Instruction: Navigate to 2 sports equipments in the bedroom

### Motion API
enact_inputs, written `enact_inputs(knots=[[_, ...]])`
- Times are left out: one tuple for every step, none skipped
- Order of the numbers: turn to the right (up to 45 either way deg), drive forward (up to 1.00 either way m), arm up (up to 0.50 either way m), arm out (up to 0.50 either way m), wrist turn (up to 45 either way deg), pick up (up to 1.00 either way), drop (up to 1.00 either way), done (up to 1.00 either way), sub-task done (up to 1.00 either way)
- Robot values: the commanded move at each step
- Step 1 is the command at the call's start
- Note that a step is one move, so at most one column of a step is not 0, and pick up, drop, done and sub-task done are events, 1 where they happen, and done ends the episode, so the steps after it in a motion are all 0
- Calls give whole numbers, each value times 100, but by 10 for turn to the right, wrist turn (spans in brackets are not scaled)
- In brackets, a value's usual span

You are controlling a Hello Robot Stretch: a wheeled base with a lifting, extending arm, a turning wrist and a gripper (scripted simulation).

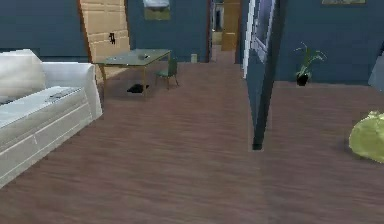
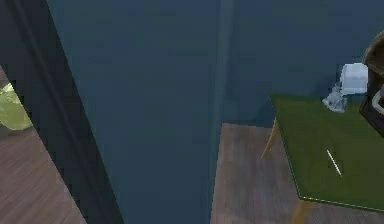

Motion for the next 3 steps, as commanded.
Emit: enact_inputs(knots=[[-60,0,0,0,0,0,0,0,0],[0,50,0,0,0,0,0,0,0],[450,0,0,0,0,0,0,0,0]])
